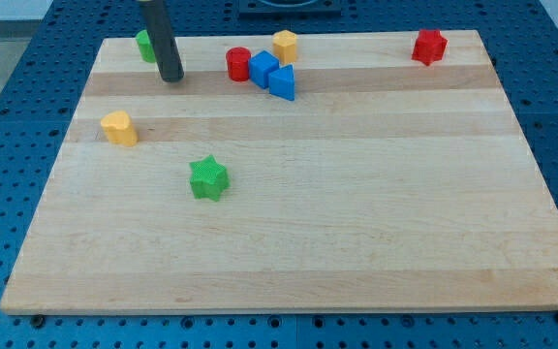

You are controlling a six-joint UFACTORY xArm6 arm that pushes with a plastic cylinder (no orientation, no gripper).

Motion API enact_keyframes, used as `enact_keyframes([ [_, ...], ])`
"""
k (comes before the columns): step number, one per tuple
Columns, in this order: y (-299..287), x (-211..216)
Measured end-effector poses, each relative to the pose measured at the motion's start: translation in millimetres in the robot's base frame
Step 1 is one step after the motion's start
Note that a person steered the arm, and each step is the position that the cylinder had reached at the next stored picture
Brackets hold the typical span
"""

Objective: Push the red circle towards the center right side of the board

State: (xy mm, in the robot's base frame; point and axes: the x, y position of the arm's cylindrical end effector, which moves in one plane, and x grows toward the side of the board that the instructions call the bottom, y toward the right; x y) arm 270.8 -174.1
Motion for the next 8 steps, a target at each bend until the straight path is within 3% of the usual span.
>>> enact_keyframes([
  [2,25.1,-36.1],
  [5,93.6,-46.7],
  [8,95.4,26.3],
])
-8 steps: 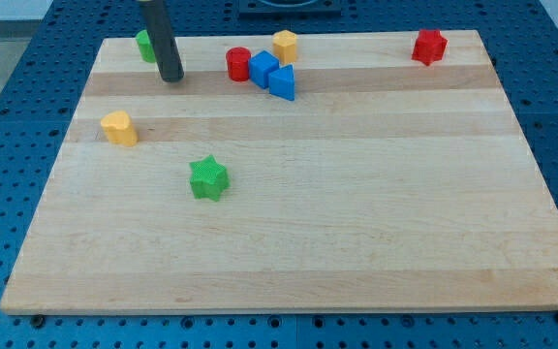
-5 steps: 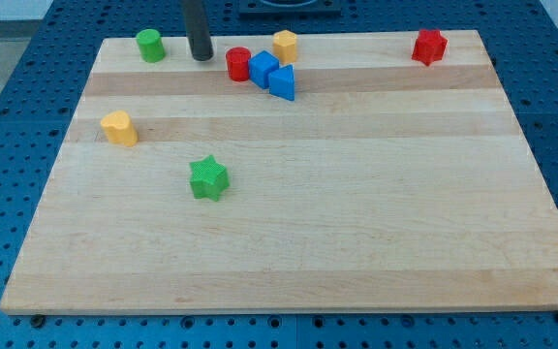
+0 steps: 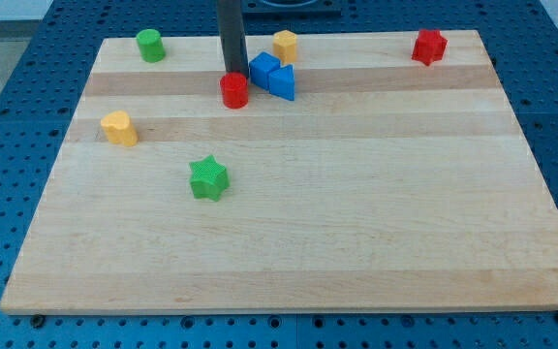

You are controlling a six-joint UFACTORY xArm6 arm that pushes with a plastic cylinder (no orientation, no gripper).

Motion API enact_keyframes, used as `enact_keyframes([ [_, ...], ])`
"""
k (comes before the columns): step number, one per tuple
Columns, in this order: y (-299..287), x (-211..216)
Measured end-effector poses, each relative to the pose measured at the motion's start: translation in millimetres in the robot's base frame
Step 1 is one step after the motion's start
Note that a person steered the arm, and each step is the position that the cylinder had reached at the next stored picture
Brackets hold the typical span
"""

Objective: Push the red circle towards the center right side of the board

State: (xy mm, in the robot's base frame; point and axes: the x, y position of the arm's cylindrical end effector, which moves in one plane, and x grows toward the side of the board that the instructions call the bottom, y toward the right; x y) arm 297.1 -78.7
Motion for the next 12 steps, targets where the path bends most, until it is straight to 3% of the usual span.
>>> enact_keyframes([
  [4,-33.8,56.7],
  [8,-20.8,130.9],
  [12,72.0,98.9],
])
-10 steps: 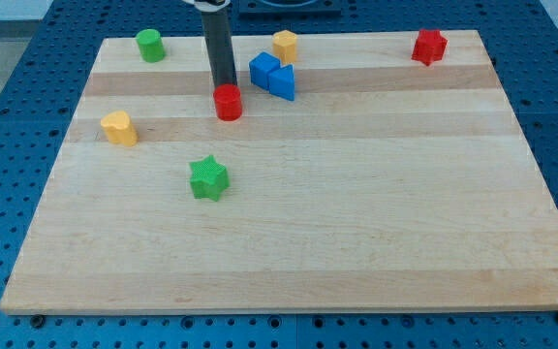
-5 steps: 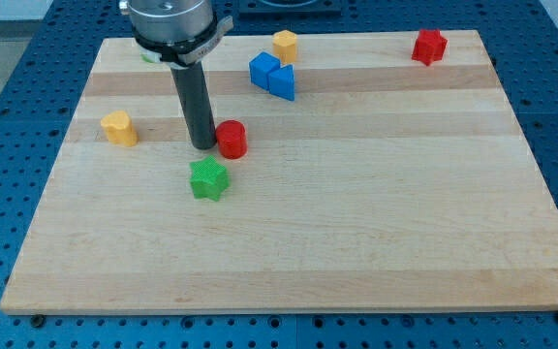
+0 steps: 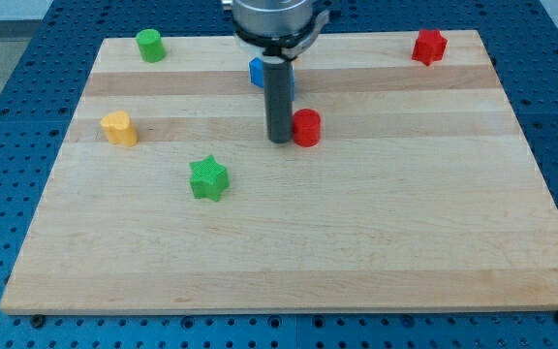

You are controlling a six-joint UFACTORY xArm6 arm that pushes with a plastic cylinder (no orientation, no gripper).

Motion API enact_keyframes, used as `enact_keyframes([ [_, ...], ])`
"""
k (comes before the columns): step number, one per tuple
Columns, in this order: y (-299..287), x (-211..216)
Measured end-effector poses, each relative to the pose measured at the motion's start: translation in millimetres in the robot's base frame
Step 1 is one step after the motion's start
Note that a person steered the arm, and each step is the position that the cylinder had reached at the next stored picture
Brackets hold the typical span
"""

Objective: Push the red circle towards the center right side of the board

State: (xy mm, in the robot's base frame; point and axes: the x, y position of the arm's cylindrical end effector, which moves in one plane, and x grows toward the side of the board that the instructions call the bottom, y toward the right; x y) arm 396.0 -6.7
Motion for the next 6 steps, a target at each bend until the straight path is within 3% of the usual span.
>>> enact_keyframes([
  [4,112.8,-25.5],
  [6,129.9,-21.4],
])
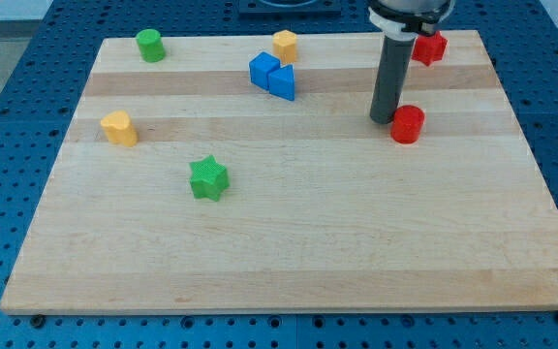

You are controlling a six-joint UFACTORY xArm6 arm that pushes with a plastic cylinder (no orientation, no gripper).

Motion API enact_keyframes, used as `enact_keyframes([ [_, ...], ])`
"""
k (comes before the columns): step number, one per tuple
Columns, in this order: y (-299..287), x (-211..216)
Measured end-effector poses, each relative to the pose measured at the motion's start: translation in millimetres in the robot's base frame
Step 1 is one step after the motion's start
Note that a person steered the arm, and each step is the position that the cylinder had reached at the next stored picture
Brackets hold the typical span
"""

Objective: Push the red circle towards the center right side of the board

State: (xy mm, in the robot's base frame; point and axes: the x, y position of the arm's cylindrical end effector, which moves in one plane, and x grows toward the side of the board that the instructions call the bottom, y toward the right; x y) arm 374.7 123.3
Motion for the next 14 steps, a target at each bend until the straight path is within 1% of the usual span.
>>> enact_keyframes([
  [3,-2.4,44.0],
  [4,-2.4,44.4],
  [5,-2.1,30.0],
  [8,46.0,28.8],
  [9,49.1,30.3],
  [10,36.0,55.0],
  [11,36.2,71.1],
  [14,67.9,67.1],
])
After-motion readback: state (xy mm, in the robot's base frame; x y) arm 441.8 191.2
